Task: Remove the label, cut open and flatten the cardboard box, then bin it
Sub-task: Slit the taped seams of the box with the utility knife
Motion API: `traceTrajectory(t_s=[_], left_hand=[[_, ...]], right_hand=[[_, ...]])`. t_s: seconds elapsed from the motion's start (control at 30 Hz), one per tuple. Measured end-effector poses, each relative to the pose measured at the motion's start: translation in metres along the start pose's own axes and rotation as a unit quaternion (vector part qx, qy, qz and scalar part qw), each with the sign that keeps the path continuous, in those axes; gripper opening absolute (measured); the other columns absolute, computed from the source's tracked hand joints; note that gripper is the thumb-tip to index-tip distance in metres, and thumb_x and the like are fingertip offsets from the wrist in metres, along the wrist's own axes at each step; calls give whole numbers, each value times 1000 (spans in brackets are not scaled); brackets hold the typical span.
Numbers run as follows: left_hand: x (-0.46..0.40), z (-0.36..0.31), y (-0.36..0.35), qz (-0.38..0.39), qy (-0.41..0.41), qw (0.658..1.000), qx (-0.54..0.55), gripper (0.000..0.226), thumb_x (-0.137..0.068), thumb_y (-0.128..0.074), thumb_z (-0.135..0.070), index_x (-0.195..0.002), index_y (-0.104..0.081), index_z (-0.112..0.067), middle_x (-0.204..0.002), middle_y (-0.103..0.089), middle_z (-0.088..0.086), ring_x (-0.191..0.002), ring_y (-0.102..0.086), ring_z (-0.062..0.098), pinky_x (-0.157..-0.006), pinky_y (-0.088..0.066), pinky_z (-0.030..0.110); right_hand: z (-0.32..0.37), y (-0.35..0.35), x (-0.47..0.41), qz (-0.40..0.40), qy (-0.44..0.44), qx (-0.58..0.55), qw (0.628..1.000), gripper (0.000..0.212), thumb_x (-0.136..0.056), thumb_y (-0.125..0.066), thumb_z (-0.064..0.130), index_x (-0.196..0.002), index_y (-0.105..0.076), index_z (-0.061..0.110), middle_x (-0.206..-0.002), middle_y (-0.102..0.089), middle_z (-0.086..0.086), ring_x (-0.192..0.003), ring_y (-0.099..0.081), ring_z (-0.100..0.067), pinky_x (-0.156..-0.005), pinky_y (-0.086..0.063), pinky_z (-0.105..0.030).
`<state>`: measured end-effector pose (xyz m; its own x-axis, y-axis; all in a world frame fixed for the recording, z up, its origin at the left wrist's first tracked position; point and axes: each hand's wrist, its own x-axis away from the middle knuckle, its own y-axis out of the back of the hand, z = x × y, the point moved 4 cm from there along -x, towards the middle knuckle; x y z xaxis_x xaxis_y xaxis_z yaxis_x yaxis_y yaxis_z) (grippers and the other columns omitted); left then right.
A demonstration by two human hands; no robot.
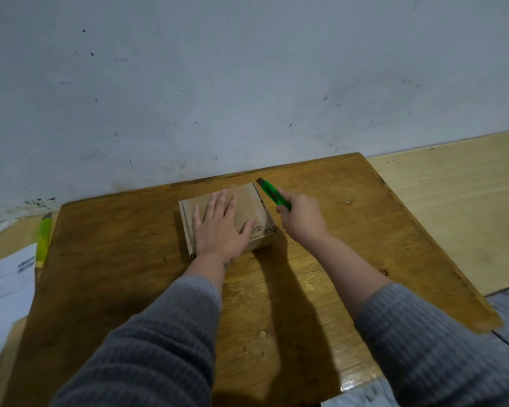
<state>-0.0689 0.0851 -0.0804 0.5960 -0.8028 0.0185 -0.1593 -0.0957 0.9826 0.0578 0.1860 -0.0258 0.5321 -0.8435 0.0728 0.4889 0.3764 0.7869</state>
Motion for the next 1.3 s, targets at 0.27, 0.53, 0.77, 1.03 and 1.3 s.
traceTrajectory(t_s=[0.27, 0.53, 0.77, 1.03, 1.3], left_hand=[[-2, -3, 1, 5, 9, 1000, -7, 73, -93, -17, -66, -155, -5, -29, -163, 5, -6, -149, 8, 15, -119, 2, 50], [-2, -4, 2, 5, 15, 1000, -9, 72, -93, -19, -63, -155, -7, -28, -163, 4, -6, -149, 7, 14, -119, 1, 50], [-2, -4, 2, 4, 16, 1000, -13, 71, -94, -21, -62, -155, -6, -28, -163, 4, -5, -149, 7, 15, -119, 1, 50], [-2, -4, 1, 10, 14, 1000, -14, 72, -94, -19, -62, -155, -3, -27, -163, 6, -5, -149, 8, 15, -119, 2, 51], [-3, -4, 1, 10, 15, 1000, -18, 72, -94, -19, -63, -155, -4, -27, -163, 5, -4, -149, 8, 16, -119, 1, 52]], right_hand=[[14, 0, 3, -38, 42, 44, 997, 39, -97, -46, 16, -136, -50, 18, -104, -70, -15, -81, -67, -28, -64, -52, -34], [28, -4, 5, -21, 65, 127, 990, 34, -97, -43, 13, -130, -52, 15, -100, -70, -14, -84, -67, -30, -69, -56, -38], [32, -8, 11, -36, 63, 130, 989, 33, -96, -45, 15, -128, -53, 11, -94, -70, -14, -80, -67, -29, -70, -58, -40], [33, -6, 10, -36, 50, 130, 990, 34, -96, -46, 13, -129, -53, 13, -100, -70, -13, -84, -68, -27, -68, -55, -33], [31, -9, 6, -42, 36, 139, 989, 36, -96, -47, 13, -131, -51, 15, -102, -70, -13, -86, -67, -28, -69, -58, -35]])
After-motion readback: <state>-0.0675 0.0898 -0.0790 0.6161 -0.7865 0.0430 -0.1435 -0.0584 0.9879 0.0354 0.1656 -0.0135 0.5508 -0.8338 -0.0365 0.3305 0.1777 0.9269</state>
